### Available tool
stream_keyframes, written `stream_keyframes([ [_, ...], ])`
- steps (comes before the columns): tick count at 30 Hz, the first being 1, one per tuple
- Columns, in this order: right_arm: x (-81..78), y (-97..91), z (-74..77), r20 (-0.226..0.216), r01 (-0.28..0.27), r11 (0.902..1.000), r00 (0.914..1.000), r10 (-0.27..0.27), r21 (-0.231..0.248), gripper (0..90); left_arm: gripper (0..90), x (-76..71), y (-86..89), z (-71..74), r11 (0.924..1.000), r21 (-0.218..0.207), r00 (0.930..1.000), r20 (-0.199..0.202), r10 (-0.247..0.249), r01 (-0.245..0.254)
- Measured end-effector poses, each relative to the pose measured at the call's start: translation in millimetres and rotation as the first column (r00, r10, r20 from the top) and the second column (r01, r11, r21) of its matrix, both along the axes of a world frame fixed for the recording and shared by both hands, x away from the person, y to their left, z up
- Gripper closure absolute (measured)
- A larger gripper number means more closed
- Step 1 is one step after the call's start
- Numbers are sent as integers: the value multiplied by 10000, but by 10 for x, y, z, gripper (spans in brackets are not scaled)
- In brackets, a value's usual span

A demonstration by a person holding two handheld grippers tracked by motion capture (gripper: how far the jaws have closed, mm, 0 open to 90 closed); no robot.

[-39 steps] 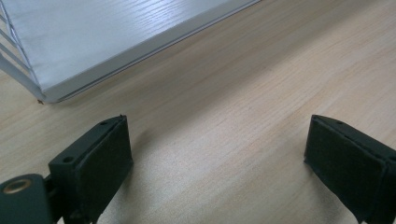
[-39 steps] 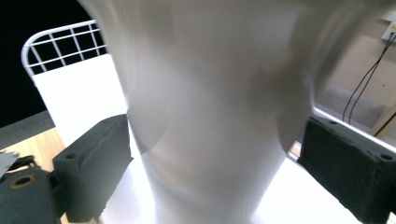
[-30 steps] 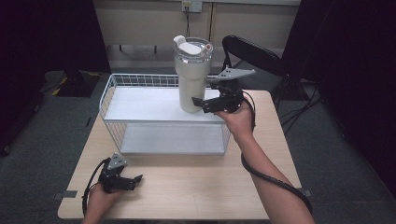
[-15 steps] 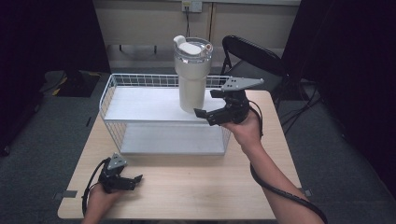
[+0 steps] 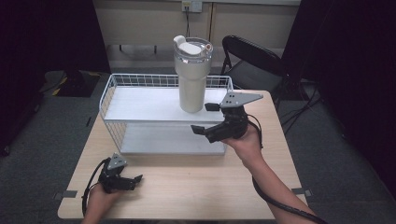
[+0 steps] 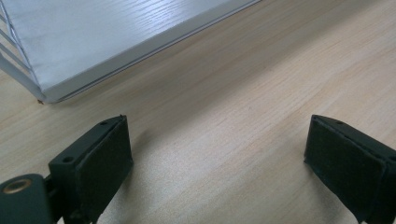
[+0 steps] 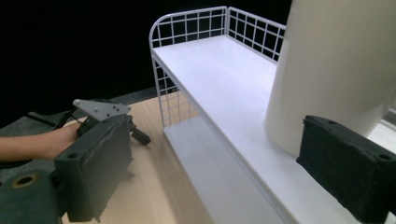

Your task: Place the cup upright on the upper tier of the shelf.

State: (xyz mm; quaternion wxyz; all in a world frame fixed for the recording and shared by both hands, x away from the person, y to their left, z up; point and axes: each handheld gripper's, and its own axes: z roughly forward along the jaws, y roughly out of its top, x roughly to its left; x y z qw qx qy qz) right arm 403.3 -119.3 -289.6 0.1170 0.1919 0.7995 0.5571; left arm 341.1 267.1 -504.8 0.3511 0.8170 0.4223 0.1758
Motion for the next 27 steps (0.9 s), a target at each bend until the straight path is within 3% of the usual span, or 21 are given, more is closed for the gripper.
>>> stream_keyframes([
  [17,-197,-245,-509,-335,-207,9998,9992,207,-15,87,68,0,0,0,10000,1,10000,-1,-2,2],
  [27,-245,-303,-715,-481,-240,9996,9986,233,-136,88,68,0,0,0,10000,1,10000,-3,-3,3],
])
